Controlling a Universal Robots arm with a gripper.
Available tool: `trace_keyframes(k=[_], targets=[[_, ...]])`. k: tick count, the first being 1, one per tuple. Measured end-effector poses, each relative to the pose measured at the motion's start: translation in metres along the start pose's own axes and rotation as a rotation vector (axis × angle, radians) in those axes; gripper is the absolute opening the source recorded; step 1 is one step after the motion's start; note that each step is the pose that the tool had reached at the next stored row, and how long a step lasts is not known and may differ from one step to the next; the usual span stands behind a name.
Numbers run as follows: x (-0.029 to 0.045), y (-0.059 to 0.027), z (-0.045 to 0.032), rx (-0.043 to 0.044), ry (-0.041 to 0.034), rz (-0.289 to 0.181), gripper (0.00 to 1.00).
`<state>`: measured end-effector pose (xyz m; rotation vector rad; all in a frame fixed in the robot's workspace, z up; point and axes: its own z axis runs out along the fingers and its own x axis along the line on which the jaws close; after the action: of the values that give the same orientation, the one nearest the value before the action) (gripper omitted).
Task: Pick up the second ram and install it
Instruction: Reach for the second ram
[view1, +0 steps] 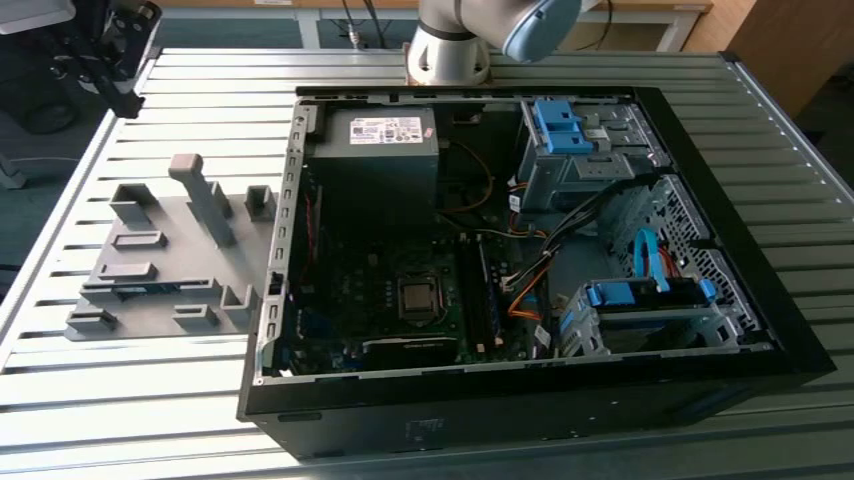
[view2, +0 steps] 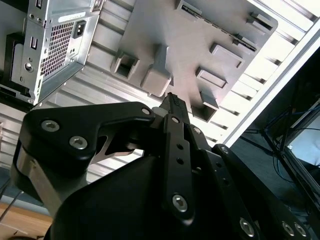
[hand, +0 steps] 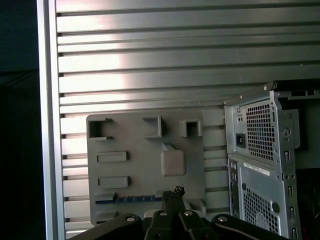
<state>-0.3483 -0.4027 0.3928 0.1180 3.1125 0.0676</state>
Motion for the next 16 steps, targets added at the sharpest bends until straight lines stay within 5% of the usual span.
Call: trace_keyframes(k=[16], targets=[[0.0205,-0.0016,-0.0003,0.0000,0.0000,0.000,0.11]])
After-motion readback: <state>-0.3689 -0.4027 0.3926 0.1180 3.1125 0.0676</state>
